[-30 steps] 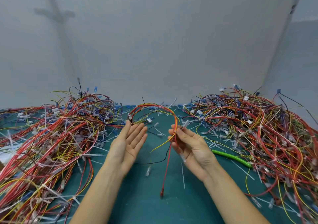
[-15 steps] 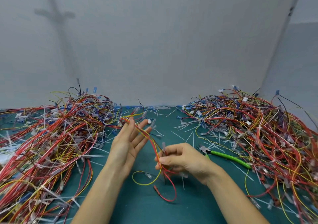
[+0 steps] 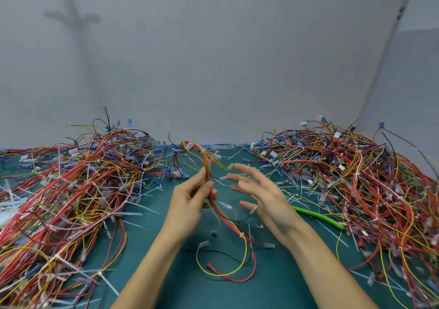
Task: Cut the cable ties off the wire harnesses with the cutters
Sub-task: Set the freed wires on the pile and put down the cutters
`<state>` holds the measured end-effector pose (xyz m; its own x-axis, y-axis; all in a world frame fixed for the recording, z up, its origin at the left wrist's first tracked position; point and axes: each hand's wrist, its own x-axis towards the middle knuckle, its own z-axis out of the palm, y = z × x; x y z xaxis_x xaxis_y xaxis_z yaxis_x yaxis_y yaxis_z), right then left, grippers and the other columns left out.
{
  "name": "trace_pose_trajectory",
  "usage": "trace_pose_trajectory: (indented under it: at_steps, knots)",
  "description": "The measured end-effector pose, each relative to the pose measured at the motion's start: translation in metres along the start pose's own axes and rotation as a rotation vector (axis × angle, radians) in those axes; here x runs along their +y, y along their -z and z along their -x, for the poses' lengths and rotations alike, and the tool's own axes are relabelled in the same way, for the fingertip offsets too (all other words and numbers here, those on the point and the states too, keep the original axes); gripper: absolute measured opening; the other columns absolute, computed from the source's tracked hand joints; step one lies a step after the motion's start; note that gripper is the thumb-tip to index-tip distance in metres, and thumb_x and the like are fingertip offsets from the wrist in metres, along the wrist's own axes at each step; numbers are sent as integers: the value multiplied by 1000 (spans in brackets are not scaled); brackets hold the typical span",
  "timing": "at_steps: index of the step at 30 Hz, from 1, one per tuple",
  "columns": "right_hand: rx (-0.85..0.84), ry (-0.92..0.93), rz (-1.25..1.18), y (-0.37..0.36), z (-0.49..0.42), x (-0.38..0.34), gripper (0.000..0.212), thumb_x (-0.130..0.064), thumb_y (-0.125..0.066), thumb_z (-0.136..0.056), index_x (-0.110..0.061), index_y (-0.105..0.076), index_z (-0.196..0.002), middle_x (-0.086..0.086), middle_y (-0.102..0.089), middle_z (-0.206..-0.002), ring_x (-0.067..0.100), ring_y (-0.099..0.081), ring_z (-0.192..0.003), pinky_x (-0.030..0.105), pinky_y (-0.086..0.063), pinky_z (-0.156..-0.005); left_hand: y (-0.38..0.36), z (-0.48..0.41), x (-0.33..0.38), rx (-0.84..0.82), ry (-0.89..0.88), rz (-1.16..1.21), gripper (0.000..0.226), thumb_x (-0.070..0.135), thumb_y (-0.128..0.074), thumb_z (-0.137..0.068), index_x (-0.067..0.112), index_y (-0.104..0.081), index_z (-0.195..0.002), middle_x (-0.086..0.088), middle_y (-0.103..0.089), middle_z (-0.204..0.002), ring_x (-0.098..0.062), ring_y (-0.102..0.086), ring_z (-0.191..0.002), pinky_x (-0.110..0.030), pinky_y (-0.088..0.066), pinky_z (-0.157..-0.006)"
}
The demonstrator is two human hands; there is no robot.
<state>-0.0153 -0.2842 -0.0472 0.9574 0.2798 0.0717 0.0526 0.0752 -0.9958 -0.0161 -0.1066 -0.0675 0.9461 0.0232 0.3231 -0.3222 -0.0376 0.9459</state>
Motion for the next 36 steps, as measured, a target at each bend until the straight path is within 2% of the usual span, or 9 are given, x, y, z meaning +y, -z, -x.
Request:
trace_pose_trajectory:
  at_steps: [3,6,10,14,17,20,23,30,36]
  knots:
    - [88,58,33,-2,-3,1,39,-38,-58,-90,-36,-56,-129,-11,-69,-120,2,-61,-112,28,-43,-96,-6,4,-2,-55,-86,-175,51,3,-56,-95,46,-63,-121,14,-62,-78,-1,-60,-71,-24,-54,-74]
    - [104,122,61,-5,-5,3,52,-48,-59,-80,-32,-55,-130,-8,-69,-112,-8,-62,-101,3,-43,-78,-11,10,-3,-110,-250,-571,59,-2,-59,-90,51,-60,-118,14,-64,-83,-9,-64,-80,-37,-55,-77]
    - [88,216,212,-8,-7,9,25,-36,-67,-85,-37,-67,-110,-8,-73,-91,1,-63,-84,17,-49,-80,-19,17,2,-125,-327,-826,26,7,-58,-89,29,-70,-96,11,-63,-89,-16,-59,-90,-39,-50,-72]
    - [146,239,315,-10,-9,17,13,-40,-61,-93,-46,-72,-97,-9,-75,-94,9,-68,-95,38,-52,-90,-18,15,1,-142,-362,-790,18,11,-62,-91,23,-73,-100,5,-58,-85,-19,-56,-83,-37,-48,-70]
    - [213,228,268,-14,-7,17,19,-43,-56,-95,-37,-74,-93,-8,-76,-90,9,-70,-91,36,-53,-86,-21,14,1,-110,-410,-668,26,18,-72,-85,26,-75,-110,4,-62,-82,-16,-56,-76,-32,-46,-69]
    - [329,183,102,-15,-7,12,26,-26,-49,-101,-25,-73,-90,6,-74,-82,14,-71,-75,32,-53,-66,-20,13,-4,-106,-430,-619,29,23,-76,-80,28,-75,-109,5,-68,-91,-11,-61,-85,-20,-46,-79]
    - [422,81,-82,-8,-4,3,30,-24,-41,-104,-22,-69,-94,-1,-70,-76,14,-69,-62,21,-47,-48,-15,12,-8,-93,-430,-681,34,29,-73,-83,35,-71,-115,10,-64,-95,-4,-55,-90,-7,-36,-84]
    - [397,-19,-363,7,-6,-17,25,-25,-45,-101,-15,-67,-108,0,-71,-82,16,-68,-56,18,-31,-36,-22,18,-6,-40,-541,-767,45,24,-65,-92,40,-57,-133,10,-64,-102,-12,-57,-94,-28,-44,-81]
    - [237,86,-499,25,-16,-48,36,-24,-30,-102,-9,-59,-119,7,-70,-97,6,-32,-39,16,-16,-32,-22,19,-5,23,-480,-859,47,23,-60,-92,28,-53,-139,6,-66,-104,-18,-60,-94,-34,-41,-85]
